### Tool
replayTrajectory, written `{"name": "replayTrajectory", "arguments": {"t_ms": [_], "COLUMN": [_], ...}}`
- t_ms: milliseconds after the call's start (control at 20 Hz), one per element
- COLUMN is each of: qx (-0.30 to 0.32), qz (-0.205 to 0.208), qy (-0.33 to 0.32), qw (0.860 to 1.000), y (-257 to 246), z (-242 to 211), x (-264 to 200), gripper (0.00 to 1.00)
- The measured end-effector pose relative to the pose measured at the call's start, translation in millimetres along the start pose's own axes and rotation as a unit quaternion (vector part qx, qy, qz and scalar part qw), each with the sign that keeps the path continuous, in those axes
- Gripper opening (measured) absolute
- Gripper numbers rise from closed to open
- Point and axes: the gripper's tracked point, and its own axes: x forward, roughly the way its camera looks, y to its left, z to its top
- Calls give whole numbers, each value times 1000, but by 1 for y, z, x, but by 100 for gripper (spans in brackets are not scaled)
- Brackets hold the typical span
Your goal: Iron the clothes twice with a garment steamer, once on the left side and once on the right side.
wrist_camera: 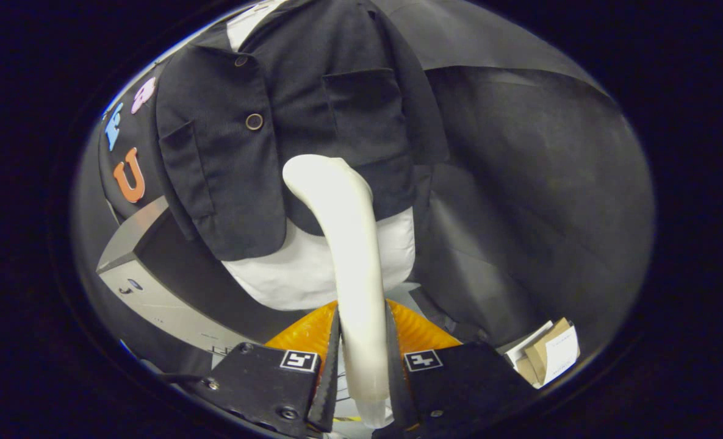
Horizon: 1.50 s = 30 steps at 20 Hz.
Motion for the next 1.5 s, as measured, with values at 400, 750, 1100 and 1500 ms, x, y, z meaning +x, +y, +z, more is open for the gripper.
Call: {"name": "replayTrajectory", "arguments": {"t_ms": [400,750,1100,1500], "qx": [6,-25,-92,-105], "qz": [-22,2,51,83], "qy": [-55,-81,-97,-64], "qw": [998,996,990,989], "y": [47,117,183,219], "z": [-60,-118,-169,-227], "x": [-129,-230,-298,-306], "gripper": [38,39,38,38]}}
